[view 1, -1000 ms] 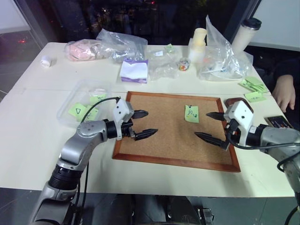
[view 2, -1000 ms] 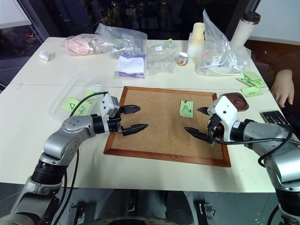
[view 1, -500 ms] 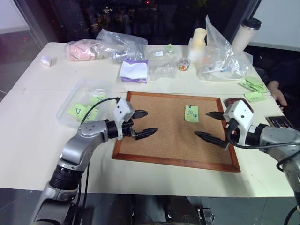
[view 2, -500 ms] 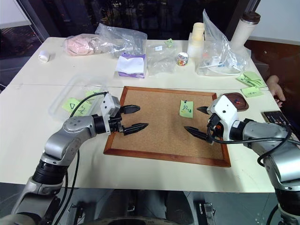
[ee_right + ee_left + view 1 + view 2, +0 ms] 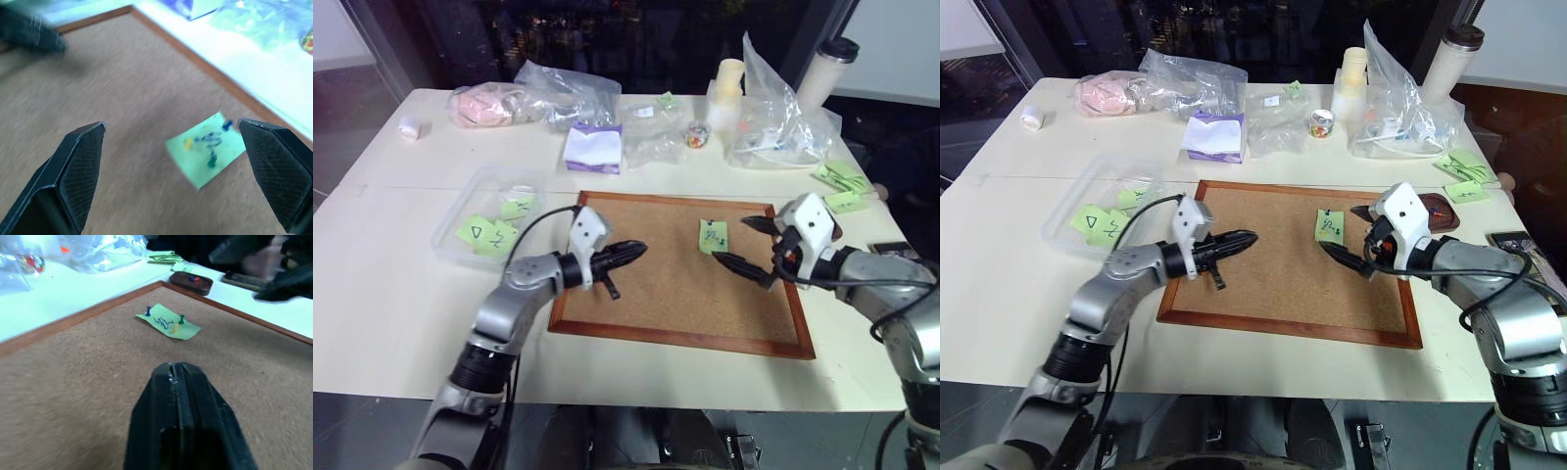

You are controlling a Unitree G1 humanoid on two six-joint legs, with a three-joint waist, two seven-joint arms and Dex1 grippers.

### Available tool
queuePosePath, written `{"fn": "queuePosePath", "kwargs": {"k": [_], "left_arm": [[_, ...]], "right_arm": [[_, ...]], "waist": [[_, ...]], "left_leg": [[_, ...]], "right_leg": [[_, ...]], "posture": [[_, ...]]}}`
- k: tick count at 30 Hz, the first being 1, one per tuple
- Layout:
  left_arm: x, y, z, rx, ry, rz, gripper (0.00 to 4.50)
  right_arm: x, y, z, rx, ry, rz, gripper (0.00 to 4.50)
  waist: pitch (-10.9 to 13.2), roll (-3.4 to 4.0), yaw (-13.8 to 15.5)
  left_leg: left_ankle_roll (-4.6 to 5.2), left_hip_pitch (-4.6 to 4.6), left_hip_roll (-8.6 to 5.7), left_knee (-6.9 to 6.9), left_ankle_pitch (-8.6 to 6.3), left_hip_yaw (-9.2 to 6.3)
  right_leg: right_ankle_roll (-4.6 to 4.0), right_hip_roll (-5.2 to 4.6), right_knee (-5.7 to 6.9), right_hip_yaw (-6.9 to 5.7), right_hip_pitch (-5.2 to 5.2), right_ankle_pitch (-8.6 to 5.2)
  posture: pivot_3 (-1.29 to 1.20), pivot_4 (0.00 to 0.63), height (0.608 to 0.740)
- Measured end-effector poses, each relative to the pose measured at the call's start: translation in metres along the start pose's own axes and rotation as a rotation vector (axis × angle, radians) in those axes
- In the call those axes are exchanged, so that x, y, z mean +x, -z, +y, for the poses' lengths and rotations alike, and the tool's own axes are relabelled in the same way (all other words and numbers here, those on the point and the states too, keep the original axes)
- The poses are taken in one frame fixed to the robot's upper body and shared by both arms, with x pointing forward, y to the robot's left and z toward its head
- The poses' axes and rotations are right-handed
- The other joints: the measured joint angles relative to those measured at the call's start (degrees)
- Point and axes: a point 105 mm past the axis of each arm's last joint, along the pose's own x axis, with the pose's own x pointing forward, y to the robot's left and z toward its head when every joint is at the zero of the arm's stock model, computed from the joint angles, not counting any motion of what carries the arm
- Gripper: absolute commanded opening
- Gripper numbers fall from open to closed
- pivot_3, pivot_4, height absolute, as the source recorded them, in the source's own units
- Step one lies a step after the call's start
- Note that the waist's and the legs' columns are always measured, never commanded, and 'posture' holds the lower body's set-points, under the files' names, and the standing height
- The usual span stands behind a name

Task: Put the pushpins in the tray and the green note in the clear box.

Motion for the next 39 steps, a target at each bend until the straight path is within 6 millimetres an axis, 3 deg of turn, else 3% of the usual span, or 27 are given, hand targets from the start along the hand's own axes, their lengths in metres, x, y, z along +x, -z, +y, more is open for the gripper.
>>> {"fn": "queuePosePath", "kwargs": {"k": [6,8,12,22,25,29,30,39], "left_arm": [[0.019,0.031,-0.001,-0.033,-0.024,0.057,0.03],[0.021,0.032,-0.001,-0.026,-0.026,0.048,0.03],[0.022,0.033,0.0,-0.009,-0.028,0.031,0.0],[0.022,0.034,0.002,0.008,-0.038,0.026,0.0],[0.022,0.034,0.002,0.009,-0.041,0.028,0.0],[0.021,0.034,0.004,0.007,-0.05,0.025,0.0],[0.021,0.034,0.004,0.006,-0.052,0.025,0.0],[0.02,0.035,0.004,0.007,-0.066,0.024,0.0]], "right_arm": [[0.036,0.009,-0.022,0.085,0.103,0.054,4.5],[0.046,0.015,-0.026,0.096,0.121,0.083,4.5],[0.059,0.027,-0.029,0.108,0.127,0.114,3.22],[0.073,0.039,-0.041,0.126,0.162,0.141,3.22],[0.075,0.044,-0.042,0.133,0.163,0.146,2.31],[0.079,0.048,-0.041,0.143,0.16,0.149,0.22],[0.078,0.048,-0.043,0.142,0.165,0.148,0.01],[0.079,0.046,-0.043,0.136,0.158,0.142,0.01]], "waist": [[0.0,0.01,-0.2],[-0.01,0.01,-0.07],[-0.02,0.03,0.06],[-0.06,0.1,-0.07],[-0.07,0.11,-0.09],[-0.07,0.11,-0.11],[-0.07,0.12,-0.13],[-0.08,0.14,-0.23]], "left_leg": [[-0.01,-0.01,-0.01,-0.03,0.01,0.05],[-0.01,-0.01,0.0,-0.03,0.01,0.05],[-0.01,-0.01,-0.03,-0.02,0.01,0.06],[-0.01,0.03,-0.02,0.0,0.01,0.06],[-0.01,0.03,-0.02,0.0,0.01,0.06],[-0.01,0.03,-0.02,0.0,0.01,0.06],[-0.02,0.03,-0.02,0.0,0.01,0.06],[-0.01,0.05,0.0,-0.01,0.01,0.06]], "right_leg": [[0.0,0.01,0.02,0.02,-0.09,0.0],[0.0,0.0,0.01,0.01,-0.07,0.0],[0.0,-0.05,0.01,0.01,-0.04,0.0],[0.01,-0.04,0.06,0.01,-0.02,0.0],[0.0,-0.04,0.07,0.01,-0.02,0.0],[0.01,-0.04,0.07,0.01,-0.02,0.0],[0.01,-0.04,0.07,0.01,-0.02,0.0],[0.0,-0.03,0.07,0.02,-0.03,0.0]], "posture": [[0.0,0.15,0.74],[0.0,0.15,0.74],[0.0,0.15,0.74],[0.0,0.15,0.74],[0.0,0.15,0.74],[0.0,0.15,0.74],[0.0,0.15,0.74],[0.0,0.15,0.74]]}}
